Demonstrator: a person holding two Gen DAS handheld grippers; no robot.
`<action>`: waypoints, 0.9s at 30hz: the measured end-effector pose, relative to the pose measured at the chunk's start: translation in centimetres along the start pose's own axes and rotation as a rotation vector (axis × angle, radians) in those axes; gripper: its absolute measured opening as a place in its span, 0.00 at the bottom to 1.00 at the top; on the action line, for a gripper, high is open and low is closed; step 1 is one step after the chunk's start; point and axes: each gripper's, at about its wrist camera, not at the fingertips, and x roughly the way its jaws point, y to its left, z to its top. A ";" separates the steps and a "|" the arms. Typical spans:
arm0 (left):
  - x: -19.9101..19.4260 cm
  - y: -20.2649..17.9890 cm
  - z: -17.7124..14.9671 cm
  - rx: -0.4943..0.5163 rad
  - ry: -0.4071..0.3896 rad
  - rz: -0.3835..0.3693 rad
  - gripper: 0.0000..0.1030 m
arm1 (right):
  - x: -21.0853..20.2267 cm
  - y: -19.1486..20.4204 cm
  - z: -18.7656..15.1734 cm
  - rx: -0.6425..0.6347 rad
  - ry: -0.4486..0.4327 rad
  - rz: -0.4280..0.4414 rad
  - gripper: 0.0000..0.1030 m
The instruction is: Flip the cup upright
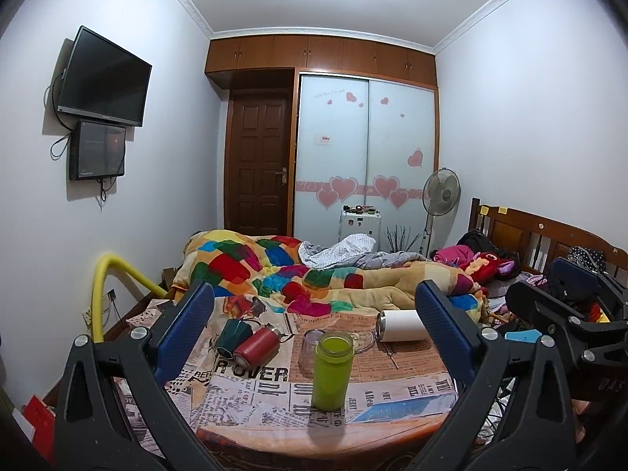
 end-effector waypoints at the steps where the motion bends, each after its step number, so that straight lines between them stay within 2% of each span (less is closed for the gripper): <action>1: 0.0 0.0 0.0 -0.001 0.000 -0.002 1.00 | 0.0 0.0 0.0 0.000 0.000 0.000 1.00; 27: 0.4 0.0 -0.1 -0.011 0.001 -0.008 1.00 | 0.0 0.0 0.2 0.000 0.003 0.001 1.00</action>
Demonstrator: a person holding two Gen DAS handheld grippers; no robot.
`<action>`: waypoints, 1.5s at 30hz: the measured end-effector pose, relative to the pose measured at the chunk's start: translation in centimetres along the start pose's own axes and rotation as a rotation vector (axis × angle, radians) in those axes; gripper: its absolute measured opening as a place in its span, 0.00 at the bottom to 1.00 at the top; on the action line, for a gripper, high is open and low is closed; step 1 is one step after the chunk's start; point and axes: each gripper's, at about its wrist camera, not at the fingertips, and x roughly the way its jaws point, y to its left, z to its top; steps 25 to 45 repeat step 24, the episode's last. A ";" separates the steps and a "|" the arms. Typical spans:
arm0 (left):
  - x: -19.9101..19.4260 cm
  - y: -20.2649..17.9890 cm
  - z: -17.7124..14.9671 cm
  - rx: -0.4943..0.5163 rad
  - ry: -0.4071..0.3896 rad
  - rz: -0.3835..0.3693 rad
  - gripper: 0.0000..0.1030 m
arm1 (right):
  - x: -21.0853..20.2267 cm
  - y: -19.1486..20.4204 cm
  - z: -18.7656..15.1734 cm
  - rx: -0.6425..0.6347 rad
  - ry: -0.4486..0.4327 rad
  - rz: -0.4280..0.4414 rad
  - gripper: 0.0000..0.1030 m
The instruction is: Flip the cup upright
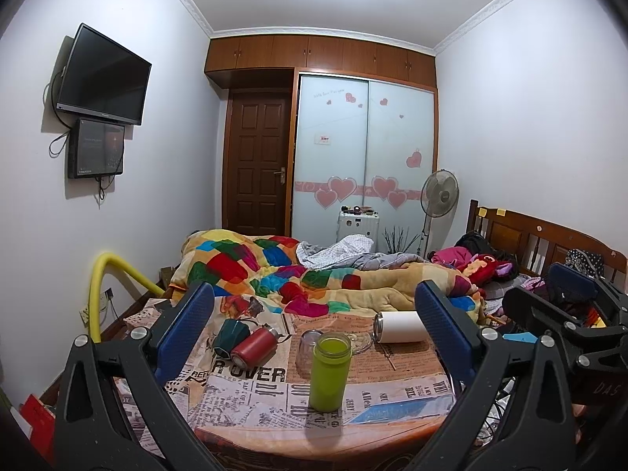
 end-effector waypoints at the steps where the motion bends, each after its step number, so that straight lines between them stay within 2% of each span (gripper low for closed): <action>1: 0.0 -0.1 0.0 -0.002 0.000 0.000 1.00 | 0.0 0.0 0.0 0.000 -0.001 0.000 1.00; 45: -0.2 0.0 -0.5 -0.007 0.002 0.001 1.00 | 0.8 0.1 -0.9 0.000 0.015 -0.007 1.00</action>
